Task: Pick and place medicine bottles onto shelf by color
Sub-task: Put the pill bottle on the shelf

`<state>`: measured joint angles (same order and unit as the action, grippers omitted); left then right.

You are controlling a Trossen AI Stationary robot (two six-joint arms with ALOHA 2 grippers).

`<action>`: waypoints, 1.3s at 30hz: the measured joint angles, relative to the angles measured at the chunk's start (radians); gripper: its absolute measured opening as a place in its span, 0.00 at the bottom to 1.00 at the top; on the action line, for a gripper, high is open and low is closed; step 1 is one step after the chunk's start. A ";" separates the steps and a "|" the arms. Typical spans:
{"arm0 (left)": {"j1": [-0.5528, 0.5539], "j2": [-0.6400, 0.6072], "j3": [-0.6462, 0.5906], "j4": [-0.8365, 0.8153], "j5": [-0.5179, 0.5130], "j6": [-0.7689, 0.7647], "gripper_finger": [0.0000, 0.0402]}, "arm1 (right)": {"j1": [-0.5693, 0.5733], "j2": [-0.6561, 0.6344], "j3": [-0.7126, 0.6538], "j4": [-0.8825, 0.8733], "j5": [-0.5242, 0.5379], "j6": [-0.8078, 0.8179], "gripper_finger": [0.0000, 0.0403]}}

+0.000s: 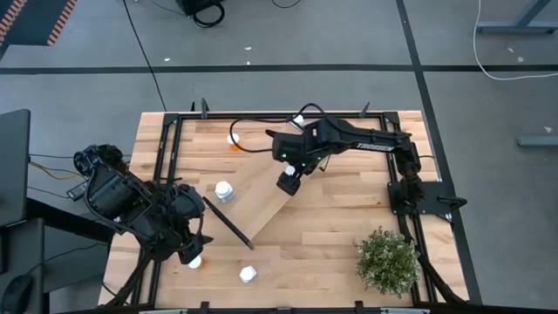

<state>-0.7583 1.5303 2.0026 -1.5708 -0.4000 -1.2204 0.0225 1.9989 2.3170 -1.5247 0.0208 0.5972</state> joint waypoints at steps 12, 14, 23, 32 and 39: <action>-0.112 0.032 0.001 0.000 -0.099 0.013 0.88 | 0.174 -0.091 0.034 0.011 0.016 0.060 0.87; -0.134 0.055 0.001 0.000 -0.119 0.037 0.88 | 0.211 -0.105 0.034 0.011 0.031 0.073 0.87; -0.159 0.230 0.001 0.007 -0.121 0.014 0.88 | 0.359 -0.142 0.034 0.005 0.193 0.222 0.87; -0.135 0.398 0.000 0.081 -0.147 -0.052 0.87 | 0.446 -0.143 0.034 0.005 0.243 0.356 0.87; -0.133 0.450 0.000 0.225 -0.147 -0.209 0.77 | 0.501 -0.144 0.034 -0.028 0.201 0.303 0.87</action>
<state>-0.8909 1.9806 2.0026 -1.3456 -0.5472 -1.4290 0.5239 1.8548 2.3508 -1.5525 0.2221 0.9007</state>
